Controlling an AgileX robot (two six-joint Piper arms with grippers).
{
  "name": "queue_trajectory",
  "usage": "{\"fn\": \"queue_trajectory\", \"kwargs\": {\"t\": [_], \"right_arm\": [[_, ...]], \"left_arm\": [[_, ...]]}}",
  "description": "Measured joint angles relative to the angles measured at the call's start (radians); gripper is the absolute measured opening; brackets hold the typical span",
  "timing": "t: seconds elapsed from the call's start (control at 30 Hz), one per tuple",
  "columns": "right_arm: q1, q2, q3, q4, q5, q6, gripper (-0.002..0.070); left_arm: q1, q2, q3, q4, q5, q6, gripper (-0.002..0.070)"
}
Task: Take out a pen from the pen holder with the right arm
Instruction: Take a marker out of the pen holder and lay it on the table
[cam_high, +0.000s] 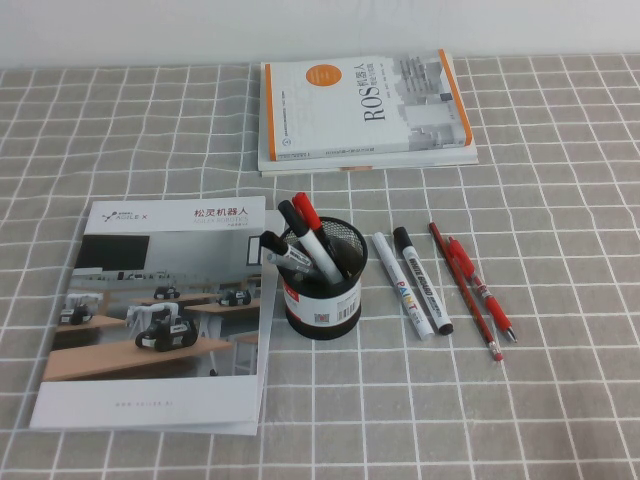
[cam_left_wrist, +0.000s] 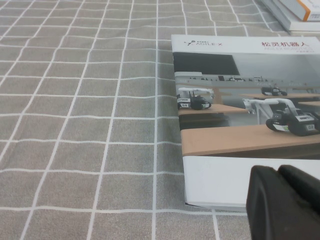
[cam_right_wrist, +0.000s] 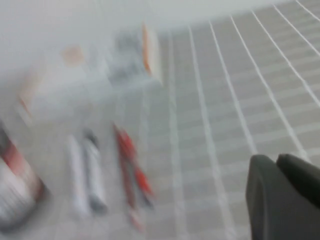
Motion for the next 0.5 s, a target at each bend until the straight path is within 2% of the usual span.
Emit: {"fn": "queue_trajectory", "kwargs": {"t": [0.2,0.3,0.5], "right_arm": [[0.0,0.0,0.0,0.522,-0.213,0.0,-0.0013],[0.0,0.0,0.0,0.608,-0.249,0.0,-0.0013],[0.0,0.0,0.0,0.618,-0.226,-0.017,-0.0013]], "left_arm": [[0.0,0.0,0.0,0.0,0.0,0.0,-0.0003],[0.0,0.0,0.0,0.0,0.0,0.0,-0.0003],[0.0,0.0,0.0,0.0,0.0,0.0,-0.0003]]}}
